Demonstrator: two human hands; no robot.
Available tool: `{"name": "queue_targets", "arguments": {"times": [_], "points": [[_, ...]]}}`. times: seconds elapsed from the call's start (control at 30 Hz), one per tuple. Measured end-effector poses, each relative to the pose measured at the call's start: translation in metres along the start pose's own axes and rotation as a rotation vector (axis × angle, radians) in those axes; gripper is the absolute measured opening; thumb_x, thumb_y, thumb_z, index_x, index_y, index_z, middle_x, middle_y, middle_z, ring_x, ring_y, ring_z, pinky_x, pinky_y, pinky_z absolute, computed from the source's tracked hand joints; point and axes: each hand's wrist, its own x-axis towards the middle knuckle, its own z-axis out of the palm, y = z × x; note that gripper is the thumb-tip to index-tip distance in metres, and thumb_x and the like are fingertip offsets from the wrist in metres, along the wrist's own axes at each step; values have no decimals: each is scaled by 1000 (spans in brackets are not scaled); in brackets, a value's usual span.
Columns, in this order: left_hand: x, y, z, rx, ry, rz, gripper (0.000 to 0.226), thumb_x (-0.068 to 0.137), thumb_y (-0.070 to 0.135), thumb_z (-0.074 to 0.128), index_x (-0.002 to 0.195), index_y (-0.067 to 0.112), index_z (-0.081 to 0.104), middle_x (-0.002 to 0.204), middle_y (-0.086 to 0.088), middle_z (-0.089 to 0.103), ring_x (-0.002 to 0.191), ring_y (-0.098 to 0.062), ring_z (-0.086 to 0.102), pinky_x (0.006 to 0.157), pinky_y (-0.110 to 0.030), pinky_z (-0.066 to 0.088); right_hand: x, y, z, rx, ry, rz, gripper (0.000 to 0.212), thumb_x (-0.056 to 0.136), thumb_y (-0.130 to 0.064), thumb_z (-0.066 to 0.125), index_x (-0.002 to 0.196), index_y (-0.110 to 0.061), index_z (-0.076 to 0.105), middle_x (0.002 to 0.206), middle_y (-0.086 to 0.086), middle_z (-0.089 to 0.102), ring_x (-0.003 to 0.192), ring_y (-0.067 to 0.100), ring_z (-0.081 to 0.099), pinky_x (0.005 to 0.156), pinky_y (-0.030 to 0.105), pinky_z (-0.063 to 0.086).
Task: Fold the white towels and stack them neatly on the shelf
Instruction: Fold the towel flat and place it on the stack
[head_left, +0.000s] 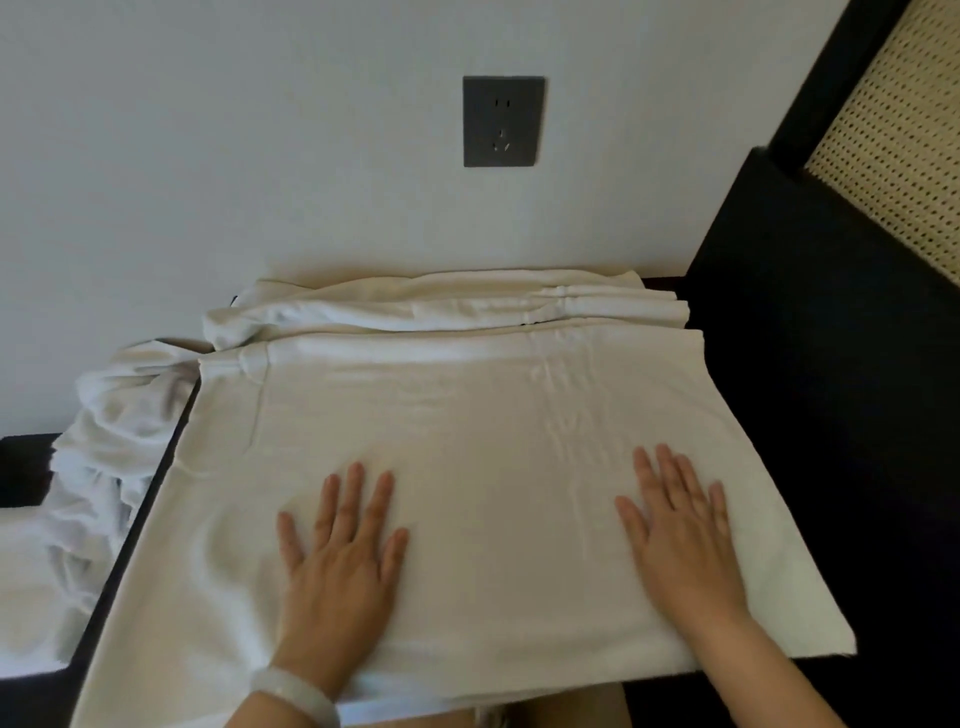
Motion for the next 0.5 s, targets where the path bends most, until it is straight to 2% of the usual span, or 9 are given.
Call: {"name": "queue_targets", "arguments": {"times": [0.07, 0.13, 0.2, 0.23, 0.3, 0.33, 0.4, 0.5], "points": [[-9, -28, -3, -33, -16, -128, 71, 92, 63, 6, 153, 33, 25, 161, 5, 17, 148, -18, 16, 113, -62, 11, -1, 9, -10, -25, -54, 145, 78, 87, -66, -16, 156, -29, -10, 165, -3, -7, 151, 16, -11, 122, 48, -6], [-20, -44, -11, -65, -16, -229, 78, 84, 65, -5, 155, 36, 8, 163, 6, 4, 151, -21, 2, 116, -60, 2, -9, -9, -20, -35, -67, 213, 84, 82, -65, -15, 156, -26, -11, 165, 1, -10, 150, 25, -15, 120, 54, -8], [-30, -37, -18, -67, -39, -229, 77, 82, 66, -10, 153, 36, -3, 164, 4, -1, 151, -28, -3, 116, -61, 0, -20, -58, -20, -28, -8, 68, 78, 92, -62, -12, 158, -22, -2, 165, 3, -4, 151, 29, -12, 119, 54, -11], [-35, -27, -20, -54, -54, -172, 76, 86, 65, -6, 154, 33, 2, 164, 1, 5, 150, -31, 4, 115, -64, 4, -28, -91, -15, -16, 31, -72, 73, 97, -59, -3, 158, -21, 9, 165, 4, 5, 152, 28, -3, 119, 53, -8], [-46, -8, -15, -9, -68, -32, 66, 98, 58, 6, 153, 28, 28, 159, -3, 27, 146, -34, 24, 108, -69, 14, -48, -152, 3, 9, 19, -328, 66, 96, -52, 20, 151, -19, 37, 158, 6, 32, 148, 27, 25, 116, 54, 6], [-50, -6, -12, 10, -61, 19, 61, 100, 54, 11, 150, 28, 35, 157, -3, 32, 144, -33, 28, 105, -70, 16, -55, -173, 13, 8, 0, -412, 63, 95, -49, 26, 147, -19, 44, 154, 6, 39, 144, 26, 33, 114, 54, 12], [-59, -18, -10, 19, -42, 21, 57, 100, 50, 20, 150, 28, 35, 158, -2, 31, 145, -30, 27, 104, -72, 19, -62, -190, 26, -1, -57, -445, 60, 96, -47, 28, 147, -20, 45, 154, 5, 40, 143, 25, 36, 114, 53, 16], [-76, -57, -13, 10, 9, -67, 58, 98, 48, 23, 152, 29, 31, 159, -1, 27, 147, -27, 23, 104, -73, 22, -63, -182, 29, -12, -58, -442, 65, 97, -52, 16, 154, -23, 29, 162, 1, 22, 150, 21, 18, 118, 49, 5]]}}
